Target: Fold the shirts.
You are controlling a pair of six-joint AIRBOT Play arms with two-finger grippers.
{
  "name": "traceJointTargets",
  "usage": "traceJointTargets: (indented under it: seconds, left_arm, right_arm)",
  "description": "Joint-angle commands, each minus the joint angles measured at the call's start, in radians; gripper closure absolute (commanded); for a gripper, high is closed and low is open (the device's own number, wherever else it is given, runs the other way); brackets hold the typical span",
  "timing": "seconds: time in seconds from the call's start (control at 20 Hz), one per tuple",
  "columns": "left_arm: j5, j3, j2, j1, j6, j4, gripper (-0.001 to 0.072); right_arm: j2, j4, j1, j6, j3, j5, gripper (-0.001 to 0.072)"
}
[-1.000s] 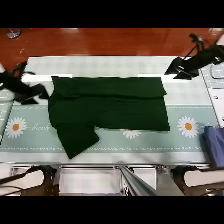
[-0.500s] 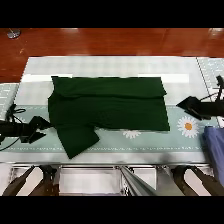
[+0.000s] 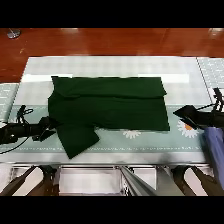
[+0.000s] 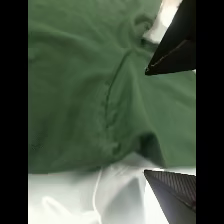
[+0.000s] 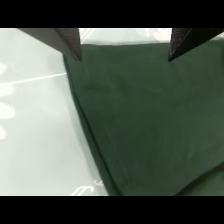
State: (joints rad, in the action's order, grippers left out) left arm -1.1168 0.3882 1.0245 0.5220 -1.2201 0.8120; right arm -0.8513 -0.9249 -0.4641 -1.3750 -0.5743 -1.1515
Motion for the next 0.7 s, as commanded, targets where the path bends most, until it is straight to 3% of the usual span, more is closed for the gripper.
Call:
traceJointTargets:
  seconds: [0.0,0.15,0.2,0.25,0.35,0.55,0.65]
  left_arm:
    - [-0.063,-0.005,0.103,-0.008,0.087,-0.036,0.0007]
    - [-0.099,-0.005,0.138,-0.050,0.112,-0.039,0.0013]
    - [-0.100,-0.005,0.138,-0.065,0.113,-0.039,0.0078]
    - [-0.108,-0.005,0.138,-0.074,0.118,-0.038,0.0214]
    - [-0.106,-0.005,0.138,-0.076,0.148,-0.038,0.0676]
    - [-0.104,0.002,0.138,-0.076,0.150,-0.039,0.0683]
    - [-0.103,0.002,0.138,-0.076,0.150,-0.039,0.0683]
  right_arm:
    - [0.003,0.012,-0.002,-0.013,0.005,-0.019,0.0093]
    - [0.003,0.009,-0.002,-0.016,0.005,-0.016,0.0093]
    - [0.003,-0.001,-0.002,-0.021,0.005,-0.014,0.0093]
    - [0.003,-0.025,-0.002,-0.034,0.005,-0.005,0.0093]
    - [0.003,-0.105,-0.002,-0.093,0.005,0.011,0.0093]
    - [-0.025,-0.275,-0.002,-0.132,0.013,-0.103,0.0093]
    - [-0.047,-0.256,-0.002,-0.139,0.041,-0.134,0.0093]
